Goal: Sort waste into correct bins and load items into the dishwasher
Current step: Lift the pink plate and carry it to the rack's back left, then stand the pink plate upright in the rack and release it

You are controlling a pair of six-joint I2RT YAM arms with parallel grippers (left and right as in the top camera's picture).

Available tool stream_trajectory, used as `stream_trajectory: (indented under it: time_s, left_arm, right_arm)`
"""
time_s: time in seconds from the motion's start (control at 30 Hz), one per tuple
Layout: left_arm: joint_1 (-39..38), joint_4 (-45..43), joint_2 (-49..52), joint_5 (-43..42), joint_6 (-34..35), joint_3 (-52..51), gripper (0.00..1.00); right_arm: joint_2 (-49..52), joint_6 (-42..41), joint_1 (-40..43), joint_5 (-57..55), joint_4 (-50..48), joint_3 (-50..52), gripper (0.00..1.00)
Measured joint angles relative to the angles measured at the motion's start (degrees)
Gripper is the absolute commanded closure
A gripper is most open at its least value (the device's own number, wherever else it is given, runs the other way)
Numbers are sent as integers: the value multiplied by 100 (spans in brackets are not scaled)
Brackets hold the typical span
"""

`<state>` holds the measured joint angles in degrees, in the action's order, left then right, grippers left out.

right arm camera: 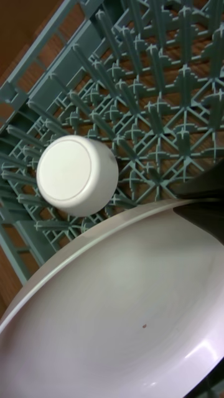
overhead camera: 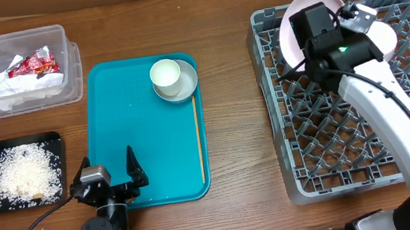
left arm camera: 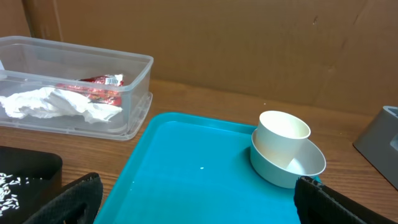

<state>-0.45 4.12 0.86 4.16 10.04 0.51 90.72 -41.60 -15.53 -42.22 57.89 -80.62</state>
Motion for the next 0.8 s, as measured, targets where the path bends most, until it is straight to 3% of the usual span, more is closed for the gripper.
stream_trajectory:
  time_s: [0.4, 0.8]
  left_arm:
    - [0, 0, 0, 0, 0, 0, 0]
    - [-2, 0, 0, 0, 0, 0, 0]
  right_arm:
    - [411, 37, -293, -96, -560, 0, 96]
    - [883, 173, -514, -223, -118, -81, 92]
